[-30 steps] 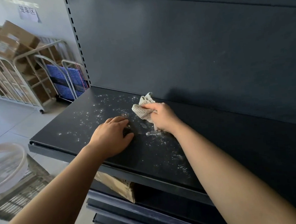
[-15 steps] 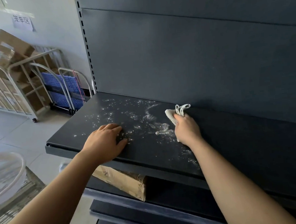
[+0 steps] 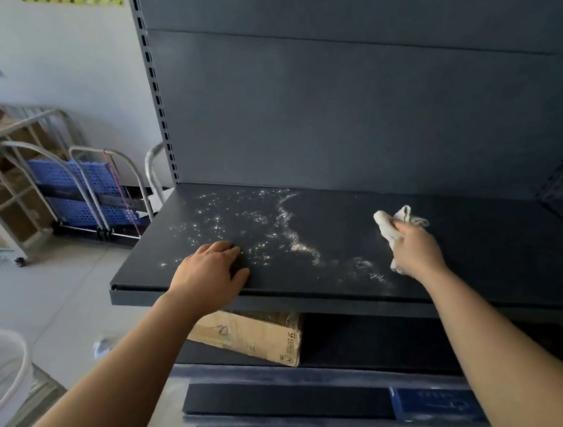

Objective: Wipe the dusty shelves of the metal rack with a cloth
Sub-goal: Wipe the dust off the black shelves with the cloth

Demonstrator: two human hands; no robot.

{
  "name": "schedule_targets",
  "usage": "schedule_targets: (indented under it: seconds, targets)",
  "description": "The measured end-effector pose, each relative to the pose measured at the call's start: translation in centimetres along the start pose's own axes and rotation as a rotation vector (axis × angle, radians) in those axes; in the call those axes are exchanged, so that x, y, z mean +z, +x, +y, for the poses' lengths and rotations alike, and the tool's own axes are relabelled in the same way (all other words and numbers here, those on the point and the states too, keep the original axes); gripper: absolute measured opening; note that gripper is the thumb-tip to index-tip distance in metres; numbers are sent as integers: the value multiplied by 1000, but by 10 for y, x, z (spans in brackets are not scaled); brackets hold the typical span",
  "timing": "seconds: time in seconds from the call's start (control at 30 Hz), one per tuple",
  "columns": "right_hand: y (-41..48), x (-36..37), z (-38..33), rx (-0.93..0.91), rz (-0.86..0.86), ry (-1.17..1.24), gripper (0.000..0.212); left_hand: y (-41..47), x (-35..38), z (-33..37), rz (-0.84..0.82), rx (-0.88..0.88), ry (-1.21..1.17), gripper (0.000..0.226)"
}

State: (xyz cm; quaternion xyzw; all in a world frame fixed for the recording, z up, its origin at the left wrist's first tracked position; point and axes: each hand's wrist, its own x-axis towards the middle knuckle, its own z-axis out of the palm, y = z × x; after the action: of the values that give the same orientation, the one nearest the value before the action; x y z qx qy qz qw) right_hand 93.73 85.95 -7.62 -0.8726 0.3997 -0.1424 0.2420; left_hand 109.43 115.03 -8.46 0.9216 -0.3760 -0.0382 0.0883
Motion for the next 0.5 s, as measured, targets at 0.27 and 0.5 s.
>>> schedule_targets:
  seconds: [0.27, 0.5]
  targets:
    - [-38, 68, -70, -248, -18, -103, 41, -2, -1, -5, -36, 50, 22, 60]
    - [-37, 36, -57, -99, 104, 215, 38, -1, -2, -9, -57, 60, 24, 61]
